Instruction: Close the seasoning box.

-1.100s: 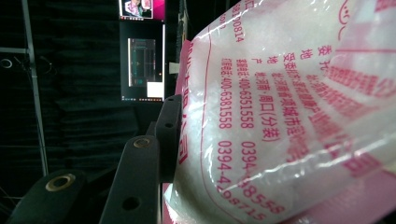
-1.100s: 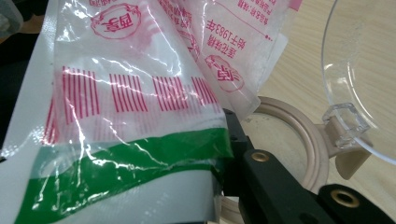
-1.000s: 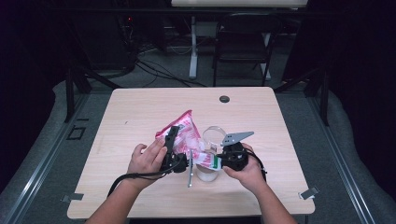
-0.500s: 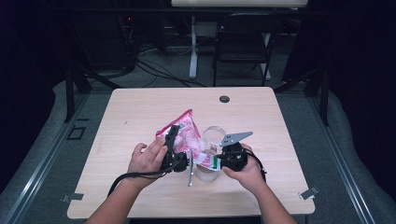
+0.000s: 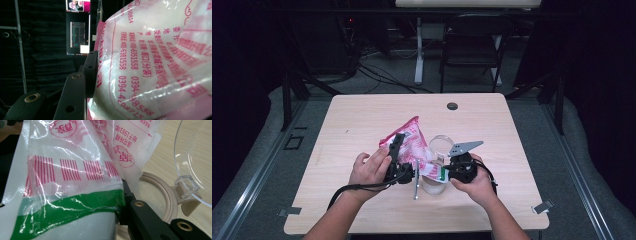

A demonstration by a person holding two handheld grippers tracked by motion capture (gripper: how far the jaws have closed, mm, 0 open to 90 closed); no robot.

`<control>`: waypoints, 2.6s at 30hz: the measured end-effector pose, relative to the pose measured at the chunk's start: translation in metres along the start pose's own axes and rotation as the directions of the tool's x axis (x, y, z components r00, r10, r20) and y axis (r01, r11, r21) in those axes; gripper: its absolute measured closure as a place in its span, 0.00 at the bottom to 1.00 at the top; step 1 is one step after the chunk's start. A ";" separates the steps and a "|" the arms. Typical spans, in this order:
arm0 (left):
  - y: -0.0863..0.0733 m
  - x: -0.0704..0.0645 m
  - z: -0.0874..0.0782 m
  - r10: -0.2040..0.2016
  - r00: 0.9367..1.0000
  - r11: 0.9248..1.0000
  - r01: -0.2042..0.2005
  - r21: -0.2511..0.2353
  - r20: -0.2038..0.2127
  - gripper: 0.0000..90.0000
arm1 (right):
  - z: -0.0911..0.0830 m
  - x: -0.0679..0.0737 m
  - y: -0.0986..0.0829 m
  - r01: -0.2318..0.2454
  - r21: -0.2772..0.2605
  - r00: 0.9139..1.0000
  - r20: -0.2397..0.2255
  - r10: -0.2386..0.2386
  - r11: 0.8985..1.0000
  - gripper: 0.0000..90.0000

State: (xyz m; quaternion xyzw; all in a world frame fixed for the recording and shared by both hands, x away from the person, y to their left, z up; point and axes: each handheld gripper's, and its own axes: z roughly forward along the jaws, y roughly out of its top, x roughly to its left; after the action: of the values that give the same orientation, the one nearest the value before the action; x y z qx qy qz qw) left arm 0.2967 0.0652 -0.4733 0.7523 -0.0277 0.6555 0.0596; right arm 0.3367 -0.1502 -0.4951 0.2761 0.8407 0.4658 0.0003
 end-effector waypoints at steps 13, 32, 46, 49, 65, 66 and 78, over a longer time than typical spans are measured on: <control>0.000 0.000 0.000 -0.001 1.000 1.000 0.000 -0.020 -0.010 0.71 | 0.000 0.000 0.000 0.001 0.000 1.000 0.001 -0.001 1.000 1.00; 0.000 0.001 -0.002 0.009 1.000 1.000 -0.009 -0.021 -0.010 0.71 | 0.000 0.000 0.000 0.000 -0.005 1.000 0.008 0.000 1.000 1.00; 0.001 0.001 -0.003 0.024 1.000 1.000 -0.024 -0.007 0.007 0.71 | 0.001 -0.001 0.000 -0.001 -0.001 1.000 0.010 0.001 1.000 1.00; 0.001 0.001 -0.002 0.023 1.000 1.000 -0.023 -0.018 0.004 0.70 | 0.001 -0.002 -0.001 -0.003 -0.005 1.000 0.012 0.003 1.000 1.00; 0.002 0.003 -0.003 0.061 0.998 0.998 -0.061 -0.025 0.016 0.70 | 0.001 -0.003 -0.001 -0.012 -0.007 1.000 0.009 0.012 1.000 1.00; 0.002 0.003 -0.003 0.057 0.998 0.998 -0.057 -0.024 0.019 0.70 | 0.001 -0.003 -0.001 -0.014 -0.005 1.000 0.010 0.014 1.000 1.00; 0.004 0.005 -0.004 0.084 0.996 0.996 -0.083 -0.024 0.028 0.70 | 0.002 -0.003 -0.002 -0.011 0.001 1.000 0.013 0.011 1.000 1.00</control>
State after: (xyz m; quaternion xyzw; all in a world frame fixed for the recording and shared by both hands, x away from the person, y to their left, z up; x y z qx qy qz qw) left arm 0.2930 0.0624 -0.4676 0.7593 -0.0674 0.6460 0.0404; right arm 0.3387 -0.1507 -0.4980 0.2836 0.8393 0.4638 0.0030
